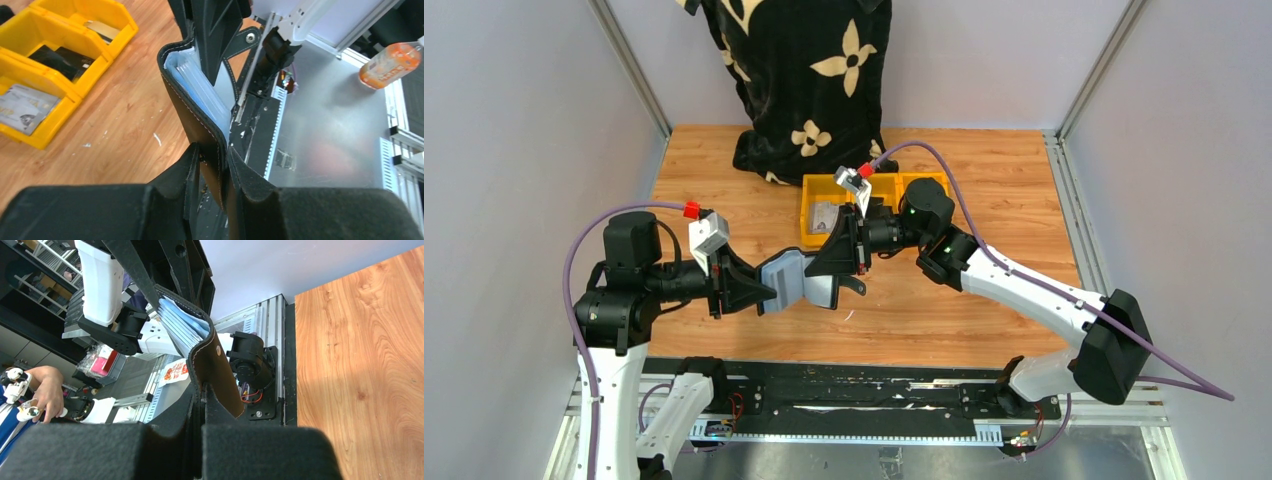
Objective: Take the credit cards out of the card holder
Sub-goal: Remove the credit card from the card holder.
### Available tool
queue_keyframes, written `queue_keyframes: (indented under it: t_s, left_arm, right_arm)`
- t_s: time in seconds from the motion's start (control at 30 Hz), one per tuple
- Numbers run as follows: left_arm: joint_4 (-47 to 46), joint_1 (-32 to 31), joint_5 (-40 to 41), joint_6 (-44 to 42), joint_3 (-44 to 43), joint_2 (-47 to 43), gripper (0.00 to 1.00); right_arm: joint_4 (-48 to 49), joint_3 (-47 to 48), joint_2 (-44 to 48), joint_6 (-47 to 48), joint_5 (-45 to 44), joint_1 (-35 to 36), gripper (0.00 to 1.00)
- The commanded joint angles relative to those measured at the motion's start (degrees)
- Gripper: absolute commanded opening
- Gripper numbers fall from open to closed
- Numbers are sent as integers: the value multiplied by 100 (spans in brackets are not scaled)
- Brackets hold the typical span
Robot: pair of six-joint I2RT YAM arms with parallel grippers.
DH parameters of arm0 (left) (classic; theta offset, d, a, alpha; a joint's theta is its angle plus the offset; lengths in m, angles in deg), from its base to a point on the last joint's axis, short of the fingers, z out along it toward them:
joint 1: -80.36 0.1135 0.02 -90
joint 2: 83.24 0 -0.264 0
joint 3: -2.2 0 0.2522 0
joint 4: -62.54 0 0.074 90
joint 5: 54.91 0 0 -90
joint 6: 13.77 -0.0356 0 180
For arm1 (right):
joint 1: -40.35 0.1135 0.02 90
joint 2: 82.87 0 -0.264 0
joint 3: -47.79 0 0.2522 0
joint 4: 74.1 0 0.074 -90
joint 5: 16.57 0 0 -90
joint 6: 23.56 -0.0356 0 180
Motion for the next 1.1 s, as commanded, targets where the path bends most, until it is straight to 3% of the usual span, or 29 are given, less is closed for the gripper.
queue_keyframes:
  t_s: [0.0,0.07,0.13,0.27,0.47,0.73,1.07]
  left_arm:
    - [-215,-20,506,-392,32,-40,23]
    - [-218,-20,508,-452,31,-38,30]
    - [-211,-21,456,-449,27,-36,44]
    - [-218,-24,309,-426,50,-106,52]
    - [-255,-20,-313,-306,162,-318,55]
    - [-266,-22,-665,-197,359,-558,67]
    - [-274,-24,-730,-246,411,-611,62]
  right_arm:
    - [219,8,39,-33,114,180,0]
    - [349,18,10,-81,190,243,0]
    - [379,64,-14,-86,252,312,0]
    - [429,109,-49,-72,292,412,0]
    - [158,96,39,45,224,267,0]
    - [48,58,224,56,243,73,0]
    - [-5,-80,476,57,370,-97,0]
